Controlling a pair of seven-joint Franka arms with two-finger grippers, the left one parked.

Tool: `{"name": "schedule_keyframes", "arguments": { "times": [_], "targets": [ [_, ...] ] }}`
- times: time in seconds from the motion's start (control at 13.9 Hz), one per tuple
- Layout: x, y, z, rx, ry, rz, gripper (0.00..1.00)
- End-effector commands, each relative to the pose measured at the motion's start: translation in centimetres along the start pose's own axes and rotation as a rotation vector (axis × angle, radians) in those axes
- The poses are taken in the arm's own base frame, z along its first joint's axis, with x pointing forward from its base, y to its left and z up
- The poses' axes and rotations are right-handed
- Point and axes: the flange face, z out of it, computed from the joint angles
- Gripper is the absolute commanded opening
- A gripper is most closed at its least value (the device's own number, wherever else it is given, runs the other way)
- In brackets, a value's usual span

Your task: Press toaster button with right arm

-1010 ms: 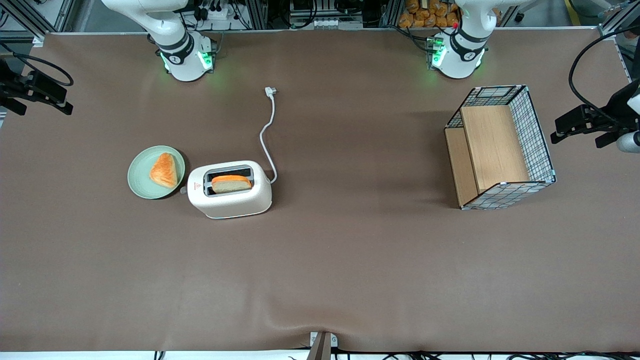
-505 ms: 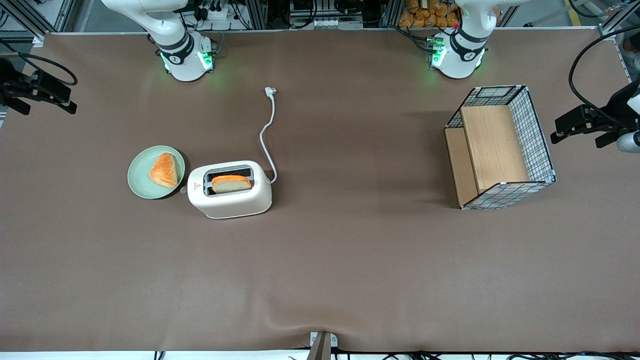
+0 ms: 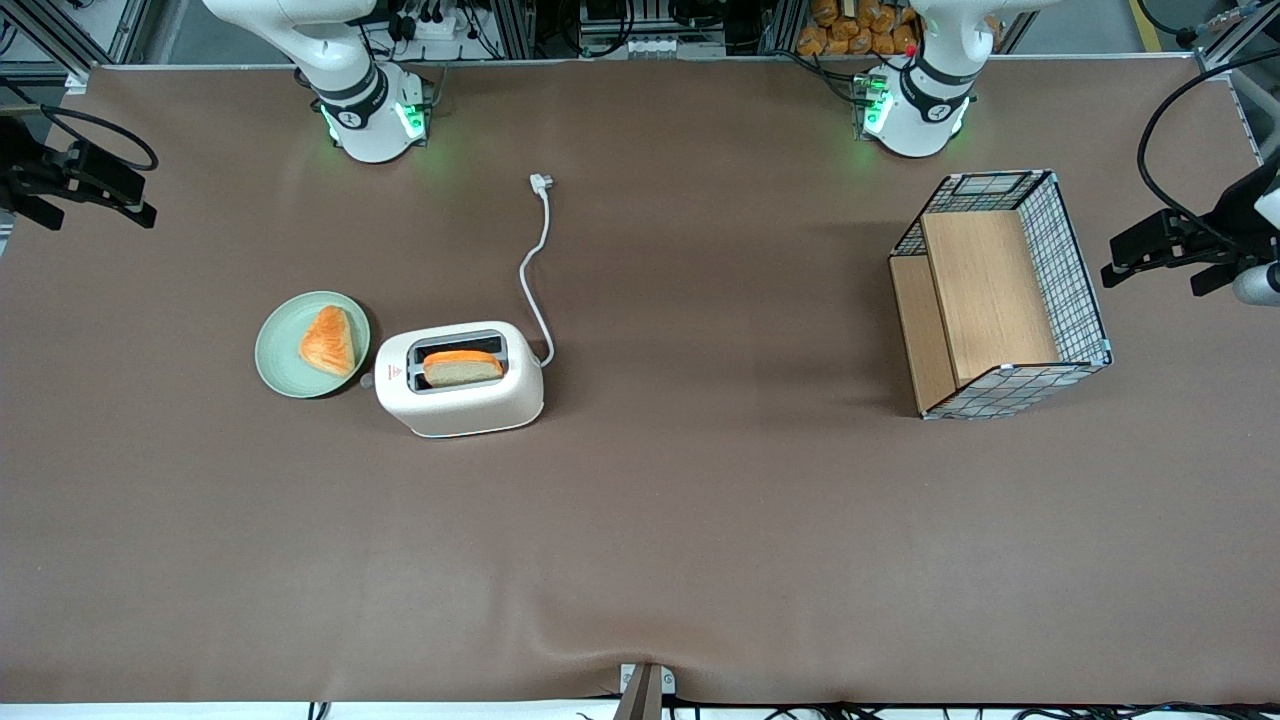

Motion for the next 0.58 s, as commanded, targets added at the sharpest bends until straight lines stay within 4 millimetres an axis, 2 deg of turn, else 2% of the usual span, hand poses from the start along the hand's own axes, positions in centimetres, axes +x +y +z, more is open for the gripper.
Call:
{"name": "schedule_keyframes", "arguments": {
  "times": [0.0,0.51],
  "targets": [
    [-0.26,-0.02,-0.30,0.000,0.003,-0.001,1.00],
    [-0.23,0.14,-0.33,0.000,0.006,-0.003,1.00]
  ]
}}
